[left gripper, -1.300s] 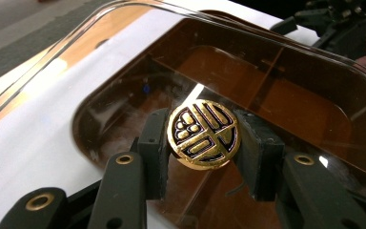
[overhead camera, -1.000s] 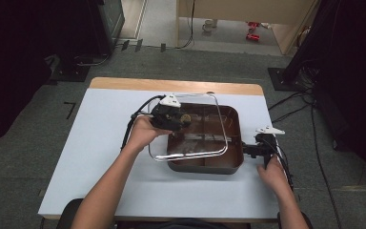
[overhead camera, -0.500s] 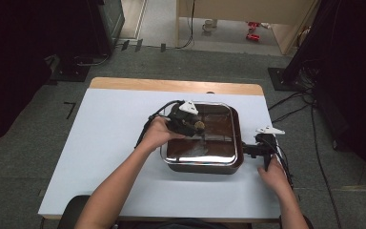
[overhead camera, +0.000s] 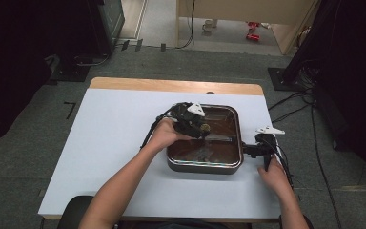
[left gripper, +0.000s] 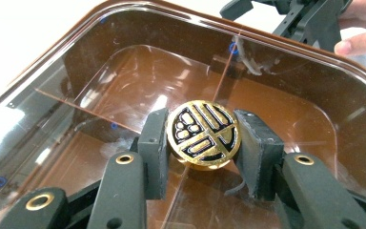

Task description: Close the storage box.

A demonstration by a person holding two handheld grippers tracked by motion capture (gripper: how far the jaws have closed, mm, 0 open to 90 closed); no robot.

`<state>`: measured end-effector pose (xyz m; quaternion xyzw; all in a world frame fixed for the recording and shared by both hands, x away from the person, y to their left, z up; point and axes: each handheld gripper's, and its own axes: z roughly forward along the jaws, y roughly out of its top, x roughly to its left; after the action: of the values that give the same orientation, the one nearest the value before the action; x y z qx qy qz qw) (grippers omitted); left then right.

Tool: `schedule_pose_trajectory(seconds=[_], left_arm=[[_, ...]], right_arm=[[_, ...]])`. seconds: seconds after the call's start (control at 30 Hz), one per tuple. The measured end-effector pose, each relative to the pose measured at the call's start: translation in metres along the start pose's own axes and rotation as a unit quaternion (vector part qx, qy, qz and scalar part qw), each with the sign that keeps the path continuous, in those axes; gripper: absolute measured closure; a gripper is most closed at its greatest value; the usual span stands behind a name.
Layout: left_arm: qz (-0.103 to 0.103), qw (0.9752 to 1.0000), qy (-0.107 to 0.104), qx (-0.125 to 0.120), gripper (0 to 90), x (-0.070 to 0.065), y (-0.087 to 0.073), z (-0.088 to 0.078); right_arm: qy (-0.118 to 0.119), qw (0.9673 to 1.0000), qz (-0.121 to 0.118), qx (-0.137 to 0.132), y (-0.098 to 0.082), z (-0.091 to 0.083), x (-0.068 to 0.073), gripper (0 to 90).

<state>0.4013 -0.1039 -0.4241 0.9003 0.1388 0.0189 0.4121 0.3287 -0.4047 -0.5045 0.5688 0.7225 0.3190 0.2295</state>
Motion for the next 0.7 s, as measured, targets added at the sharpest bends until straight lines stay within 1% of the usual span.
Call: schedule_pose_trajectory(seconds=[0.07, 0.1, 0.17, 0.23, 0.3, 0.33, 0.4, 0.47, 0.5, 0.57, 0.6, 0.67, 0.7], left_arm=[[-0.002, 1.0, 0.001, -0.003, 59.2, -0.0005, 0.0003, -0.0007], [-0.006, 0.9999, -0.003, -0.009, 59.1, -0.0002, 0.0003, -0.0021], [-0.008, 0.9999, -0.001, -0.011, 59.2, 0.0007, 0.0005, -0.0023], [-0.007, 0.9999, 0.001, -0.01, 59.1, 0.001, 0.0005, -0.0018], [0.003, 1.0, 0.004, -0.006, 59.2, -0.0005, -0.0006, 0.0034], [0.003, 1.0, 0.004, -0.006, 59.2, -0.0005, -0.0006, 0.0034], [-0.002, 0.9999, -0.004, -0.012, 59.1, 0.0013, -0.0016, 0.0061], [-0.003, 0.9999, -0.006, -0.013, 59.1, 0.002, -0.0022, 0.0063], [-0.004, 0.9998, -0.013, -0.017, 59.1, 0.0037, -0.0041, 0.0068], [-0.013, 0.9994, -0.023, -0.02, 58.8, 0.0063, -0.005, 0.0072], [-0.013, 0.9994, -0.023, -0.02, 58.7, 0.0063, -0.005, 0.0072], [-0.007, 0.9998, -0.013, -0.015, 58.6, 0.0038, -0.0035, 0.0072], [-0.009, 0.9999, -0.01, -0.01, 58.3, 0.0029, -0.0026, 0.007]], right_arm=[[0.0, 1.0, 0.0, 0.0, 0.0, 0.0, -0.0001, 10.9], [0.0, 1.0, -0.001, 0.0, 0.0, 0.0, -0.0002, 10.9], [0.0, 1.0, -0.002, 0.0, 0.0, 0.0, -0.0002, 10.9], [0.0, 1.0, -0.002, 0.0, 0.0, 0.0, -0.0003, 10.9], [0.0, 1.0, -0.001, 0.0, 0.0001, 0.0, -0.0001, 10.9], [0.0, 1.0, -0.001, 0.0, 0.0001, 0.0, -0.0001, 10.9], [0.0, 1.0, 0.0, 0.0, 0.0, 0.0, -0.0001, 11.0], [0.0, 1.0, 0.0, 0.0, 0.0, 0.0, -0.0001, 10.9], [0.0, 1.0, 0.0, 0.0, 0.0, 0.0, 0.0, 10.9], [0.0, 1.0, -0.002, -0.001, 0.0, 0.0001, -0.0003, 10.9], [0.0, 1.0, -0.002, -0.001, 0.0, 0.0001, -0.0003, 10.9], [0.0, 1.0, 0.0, 0.0, 0.0, 0.0, -0.0001, 10.9], [0.0, 1.0, 0.0, 0.0, 0.0, 0.0, 0.0, 10.9]])
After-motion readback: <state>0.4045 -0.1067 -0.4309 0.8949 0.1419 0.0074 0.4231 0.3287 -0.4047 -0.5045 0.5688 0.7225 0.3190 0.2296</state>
